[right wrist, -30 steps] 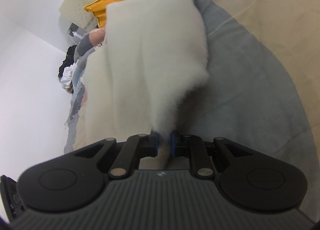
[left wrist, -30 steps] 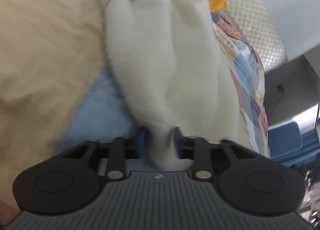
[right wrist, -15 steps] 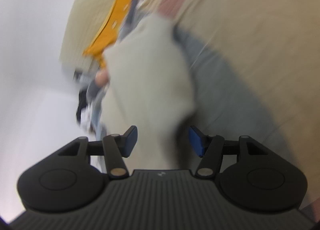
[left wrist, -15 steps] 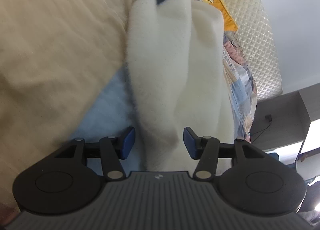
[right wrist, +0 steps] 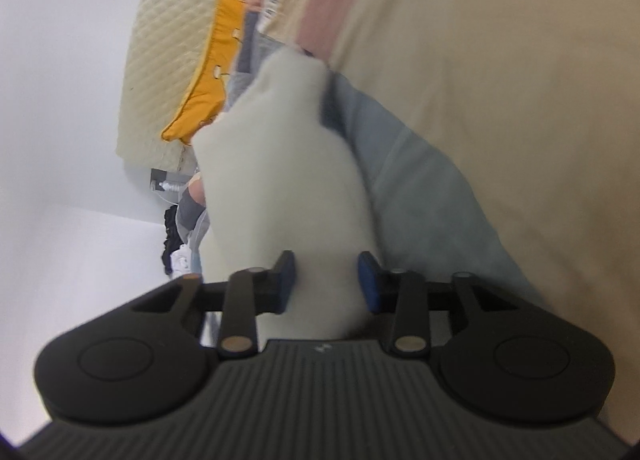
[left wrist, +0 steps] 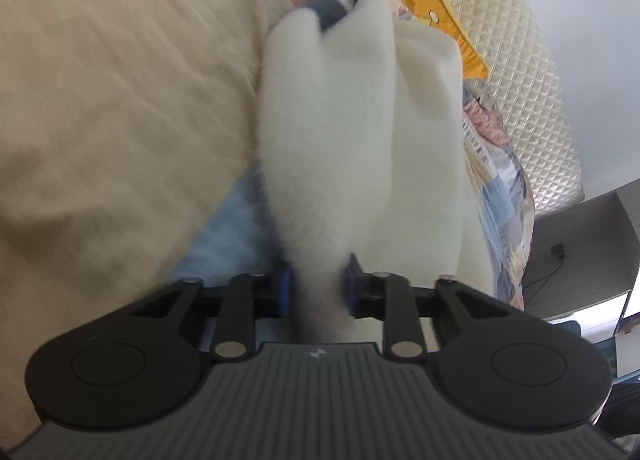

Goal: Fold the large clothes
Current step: 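Lift the fleece with both grippers, pulling its edges apart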

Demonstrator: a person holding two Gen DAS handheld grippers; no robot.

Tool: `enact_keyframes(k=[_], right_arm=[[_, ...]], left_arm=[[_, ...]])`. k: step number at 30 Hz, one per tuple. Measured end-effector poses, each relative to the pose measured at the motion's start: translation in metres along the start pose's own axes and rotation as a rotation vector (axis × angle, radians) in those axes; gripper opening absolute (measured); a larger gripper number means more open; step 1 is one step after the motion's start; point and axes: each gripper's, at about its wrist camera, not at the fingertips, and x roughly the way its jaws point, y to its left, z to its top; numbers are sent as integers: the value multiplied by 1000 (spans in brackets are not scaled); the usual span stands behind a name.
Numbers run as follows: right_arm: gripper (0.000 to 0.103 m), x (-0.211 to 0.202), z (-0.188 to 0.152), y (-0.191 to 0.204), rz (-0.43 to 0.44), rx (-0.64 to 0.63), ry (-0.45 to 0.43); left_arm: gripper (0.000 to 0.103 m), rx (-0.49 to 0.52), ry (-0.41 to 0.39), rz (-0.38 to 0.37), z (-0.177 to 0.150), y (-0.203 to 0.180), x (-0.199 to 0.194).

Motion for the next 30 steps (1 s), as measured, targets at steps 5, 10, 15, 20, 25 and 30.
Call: enact_keyframes(k=[5, 10, 15, 20, 25, 30], right_arm=[[37, -11, 2, 23, 91, -115, -54], [37, -6, 0, 28, 80, -164, -31], [37, -5, -1, 34, 100, -185, -10], [37, -17, -9, 51, 258, -215, 21], [37, -12, -36, 75, 335, -297, 179], [38, 16, -71, 81, 206, -423, 323]], left_arm=[[15, -42, -46, -88, 13, 0, -10], [14, 2, -154, -161, 43, -19, -21], [14, 130, -172, -118, 90, -55, -4], [14, 233, -154, -92, 126, -79, 18], [14, 255, -123, -85, 143, -77, 50], [14, 208, -89, -115, 153, -62, 67]])
